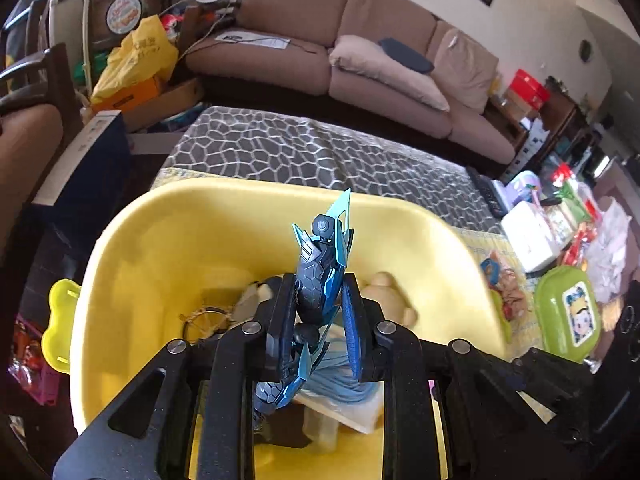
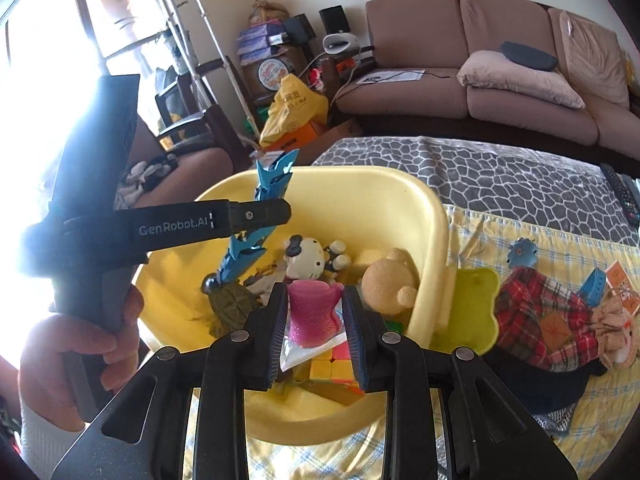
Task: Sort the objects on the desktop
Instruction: 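Carry the blue robot figure and pink toy over the yellow tub and release both, then move both grippers back over the plaid cloth pile on the table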
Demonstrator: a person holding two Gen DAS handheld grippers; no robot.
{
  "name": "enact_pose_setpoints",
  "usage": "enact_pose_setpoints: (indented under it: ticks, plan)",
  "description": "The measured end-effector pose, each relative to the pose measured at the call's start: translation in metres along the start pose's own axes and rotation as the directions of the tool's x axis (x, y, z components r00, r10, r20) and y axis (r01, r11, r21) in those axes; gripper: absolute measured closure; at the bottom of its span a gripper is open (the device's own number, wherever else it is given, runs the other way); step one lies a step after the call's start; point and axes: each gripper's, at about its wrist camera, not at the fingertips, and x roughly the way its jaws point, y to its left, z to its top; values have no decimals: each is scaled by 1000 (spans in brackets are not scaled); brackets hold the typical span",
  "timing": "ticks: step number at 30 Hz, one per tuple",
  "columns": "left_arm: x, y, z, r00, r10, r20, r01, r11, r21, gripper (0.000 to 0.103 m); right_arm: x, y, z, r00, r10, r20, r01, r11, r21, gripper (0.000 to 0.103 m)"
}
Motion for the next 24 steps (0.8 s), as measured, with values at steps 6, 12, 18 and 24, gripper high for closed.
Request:
enact_pose_setpoints:
  ticks: [6, 12, 18, 24]
  plan:
    - [4, 29, -4, 999, 0, -41, -3, 997, -71, 78, 16, 12, -3, 999, -46, 6, 47, 998, -38, 58]
    - [-3, 39, -5, 999, 10, -31, -12, 996, -92, 59, 7, 0, 1, 1000, -5, 26, 4, 999, 40, 56]
    - [-9, 36, -3, 1000, -4, -8, 3, 994, -105, 56, -18, -19, 8, 997, -23, 77, 15, 995, 97, 54]
    - [-13, 7, -1, 999, -40, 1, 40, 998, -52, 45, -41, -39, 10, 993, -40, 115, 23, 989, 144, 49]
